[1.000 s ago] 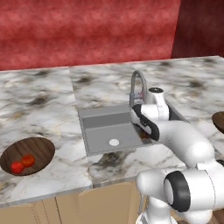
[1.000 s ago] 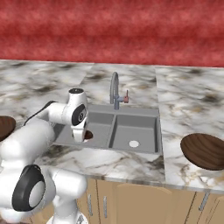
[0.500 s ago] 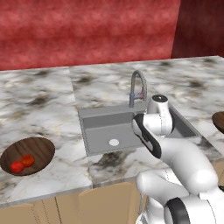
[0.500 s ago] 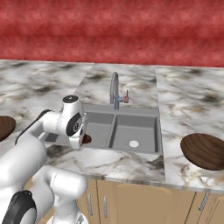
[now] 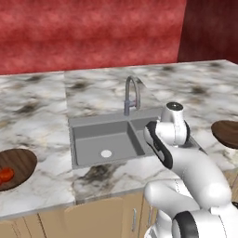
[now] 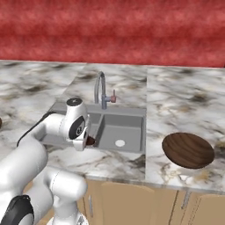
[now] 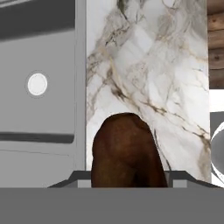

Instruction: Pick the tomatos from the cabinet and place them in one bowl. Pick the sweet potato from the sink and place it in the other bowl.

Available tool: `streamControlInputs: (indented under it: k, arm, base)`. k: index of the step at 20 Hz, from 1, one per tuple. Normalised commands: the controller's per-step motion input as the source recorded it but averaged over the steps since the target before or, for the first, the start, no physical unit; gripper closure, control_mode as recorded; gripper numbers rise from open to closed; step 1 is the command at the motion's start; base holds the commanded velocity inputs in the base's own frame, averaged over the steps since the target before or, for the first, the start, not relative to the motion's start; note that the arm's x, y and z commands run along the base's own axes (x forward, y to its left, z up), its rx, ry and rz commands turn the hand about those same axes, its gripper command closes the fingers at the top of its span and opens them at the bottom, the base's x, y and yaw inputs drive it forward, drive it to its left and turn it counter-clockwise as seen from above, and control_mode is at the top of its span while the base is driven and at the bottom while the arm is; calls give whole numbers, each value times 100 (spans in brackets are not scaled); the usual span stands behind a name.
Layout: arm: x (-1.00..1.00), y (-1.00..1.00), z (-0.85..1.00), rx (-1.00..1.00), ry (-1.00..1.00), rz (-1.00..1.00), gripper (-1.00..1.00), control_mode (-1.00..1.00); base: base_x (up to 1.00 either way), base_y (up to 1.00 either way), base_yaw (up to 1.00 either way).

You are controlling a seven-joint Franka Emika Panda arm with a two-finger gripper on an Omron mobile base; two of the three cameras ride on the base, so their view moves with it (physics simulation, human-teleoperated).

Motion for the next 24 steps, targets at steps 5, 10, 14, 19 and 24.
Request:
streamControlInputs:
  k: [5,10,14,19,24]
  arm:
    - [0,0,0,0,0,0,100,100]
    - [0,0,0,0,0,0,100,100]
    - [0,0,0,0,0,0,100,100]
    - [0,-6,0,0,0,0,100,-100]
    - [12,-25,6,0,1,0,100,-100]
  base:
    - [0,-52,0]
    - [0,-53,0]
    - [0,-49,0]
    - [0,-7,0]
    - [0,0,0]
